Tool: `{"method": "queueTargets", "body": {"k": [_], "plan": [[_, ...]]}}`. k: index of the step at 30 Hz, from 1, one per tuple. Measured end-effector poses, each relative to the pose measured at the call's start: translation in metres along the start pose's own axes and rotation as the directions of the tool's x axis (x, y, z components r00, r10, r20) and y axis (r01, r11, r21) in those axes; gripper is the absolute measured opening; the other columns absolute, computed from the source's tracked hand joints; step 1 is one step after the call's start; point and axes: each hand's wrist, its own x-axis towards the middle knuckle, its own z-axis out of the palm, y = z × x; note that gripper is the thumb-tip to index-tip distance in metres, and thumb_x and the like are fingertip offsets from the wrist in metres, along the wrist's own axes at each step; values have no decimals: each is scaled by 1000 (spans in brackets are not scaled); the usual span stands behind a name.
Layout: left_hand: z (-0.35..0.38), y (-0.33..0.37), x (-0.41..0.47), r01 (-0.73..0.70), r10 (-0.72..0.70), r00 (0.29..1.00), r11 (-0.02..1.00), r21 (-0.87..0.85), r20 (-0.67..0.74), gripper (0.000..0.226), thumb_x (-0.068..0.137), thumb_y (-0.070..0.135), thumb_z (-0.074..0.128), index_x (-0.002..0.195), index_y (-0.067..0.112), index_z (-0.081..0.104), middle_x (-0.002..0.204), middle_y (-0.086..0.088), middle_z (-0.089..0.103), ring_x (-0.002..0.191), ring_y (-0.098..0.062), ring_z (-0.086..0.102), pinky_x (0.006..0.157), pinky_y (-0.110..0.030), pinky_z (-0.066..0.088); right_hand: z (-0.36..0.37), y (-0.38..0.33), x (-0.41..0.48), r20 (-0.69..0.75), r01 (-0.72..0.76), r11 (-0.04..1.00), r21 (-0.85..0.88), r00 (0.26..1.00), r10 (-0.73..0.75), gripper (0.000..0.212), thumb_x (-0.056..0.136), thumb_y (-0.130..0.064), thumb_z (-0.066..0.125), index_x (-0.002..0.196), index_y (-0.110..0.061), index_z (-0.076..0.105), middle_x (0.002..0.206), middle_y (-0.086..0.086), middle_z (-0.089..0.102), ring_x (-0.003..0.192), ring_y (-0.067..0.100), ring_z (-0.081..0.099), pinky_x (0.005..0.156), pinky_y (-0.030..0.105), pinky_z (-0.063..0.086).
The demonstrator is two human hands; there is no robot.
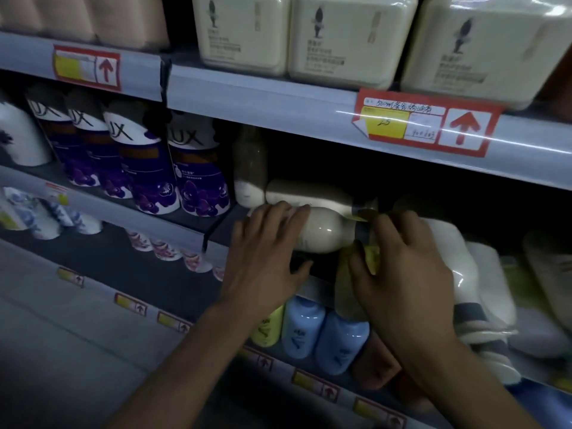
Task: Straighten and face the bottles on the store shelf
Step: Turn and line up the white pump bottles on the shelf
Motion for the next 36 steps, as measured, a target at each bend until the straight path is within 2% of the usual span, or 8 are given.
{"method": "queueTargets", "body": {"k": [7,10,13,18,24,27,30,36], "plan": [[7,9,9,77,-75,997,992,104,-23,86,76,41,82,151,21,47,138,-9,52,124,-34,52,92,-50,43,10,1,-2,78,-17,999,-34,997,19,56,81,-23,80,133,-15,60,119,15,52,103,42,55,62,36,43],[6,12,7,88,-85,996,988,126,-29,82,77,41,82,149,21,48,136,-7,52,121,-32,52,89,-50,44,8,2,-2,106,-38,997,65,994,31,59,82,-21,78,137,-17,59,126,14,52,108,42,55,74,42,51],[5,12,4,108,-105,994,986,125,-33,81,81,44,80,151,22,44,139,-6,51,123,-31,51,91,-50,45,2,2,-3,99,-90,975,203,993,71,57,85,-21,74,139,-23,58,134,7,51,114,36,57,80,37,49],[-3,4,3,338,-365,923,921,-197,-123,76,83,44,82,147,25,47,138,-3,47,125,-28,48,86,-44,51,-14,-8,-11,-6,-44,944,327,999,48,59,84,-16,72,140,-23,57,137,4,49,118,28,55,84,30,40],[-5,-26,10,482,-678,734,561,-673,-39,71,73,40,91,136,30,60,120,5,48,109,-19,59,89,-44,57,-6,-23,-20,50,-18,943,331,999,2,62,84,-18,73,143,-19,55,134,4,50,115,24,52,82,27,38],[-6,-37,14,508,-746,666,439,-742,15,67,72,38,93,131,23,65,119,0,52,104,-18,61,92,-44,58,0,-30,-24,106,-3,951,310,994,-32,62,85,-22,74,143,-22,52,132,1,50,103,27,58,76,30,43],[-7,-43,18,517,-771,637,412,-750,16,65,71,39,94,127,21,67,117,-3,54,101,-18,61,93,-42,57,6,-33,-27,179,-7,951,309,982,-51,61,86,-25,74,142,-26,49,130,-3,48,86,28,64,71,29,42],[-2,-57,28,553,-766,642,436,-711,30,70,69,46,92,129,21,66,123,-4,55,108,-22,62,89,-41,57,9,-44,-30,239,-25,951,310,970,-52,60,85,-32,64,144,-27,52,132,-5,50,105,21,60,74,27,45]]}}
